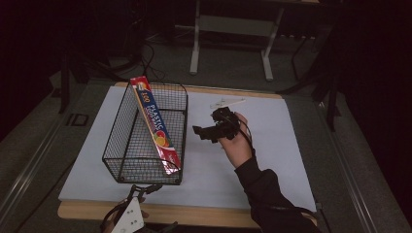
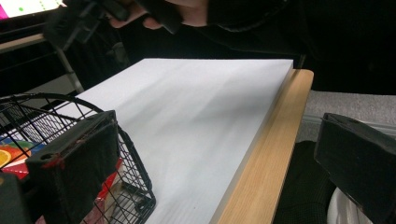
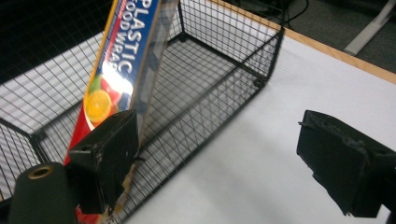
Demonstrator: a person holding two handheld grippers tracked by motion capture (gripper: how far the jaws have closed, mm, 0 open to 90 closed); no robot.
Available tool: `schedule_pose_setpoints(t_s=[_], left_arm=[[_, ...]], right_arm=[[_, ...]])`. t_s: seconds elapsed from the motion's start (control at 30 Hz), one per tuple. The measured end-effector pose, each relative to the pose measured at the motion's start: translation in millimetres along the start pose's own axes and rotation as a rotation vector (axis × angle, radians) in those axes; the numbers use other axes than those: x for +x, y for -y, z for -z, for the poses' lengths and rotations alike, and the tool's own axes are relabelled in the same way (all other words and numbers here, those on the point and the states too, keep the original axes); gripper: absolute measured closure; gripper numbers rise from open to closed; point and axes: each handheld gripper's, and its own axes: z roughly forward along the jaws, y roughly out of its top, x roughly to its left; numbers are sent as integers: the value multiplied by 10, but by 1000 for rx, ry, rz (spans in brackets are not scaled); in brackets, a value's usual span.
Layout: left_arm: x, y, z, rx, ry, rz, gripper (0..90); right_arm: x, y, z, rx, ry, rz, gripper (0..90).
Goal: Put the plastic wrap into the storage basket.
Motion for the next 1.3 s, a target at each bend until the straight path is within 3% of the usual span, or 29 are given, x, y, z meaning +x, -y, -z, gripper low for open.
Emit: schedule_pose_setpoints(t_s=[0.17, 0.3, 0.43, 1.0, 1.3], left_arm=[[-8, 2, -7, 4, 5, 0, 7], [-11, 2, -6, 4, -1, 1, 7], [-7, 3, -6, 5, -2, 4, 7], [-17, 2, -9, 7, 0, -2, 7], [-19, 2, -11, 11, 0, -4, 7]], right_arm=[[-72, 175, 65, 20, -7, 6, 130], [-116, 303, 111, -13, -7, 2, 127], [-131, 419, 106, -3, 5, 6, 129], [-372, 1076, 208, 40, 10, -88, 128], [-391, 1275, 318, 65, 43, -50, 128]])
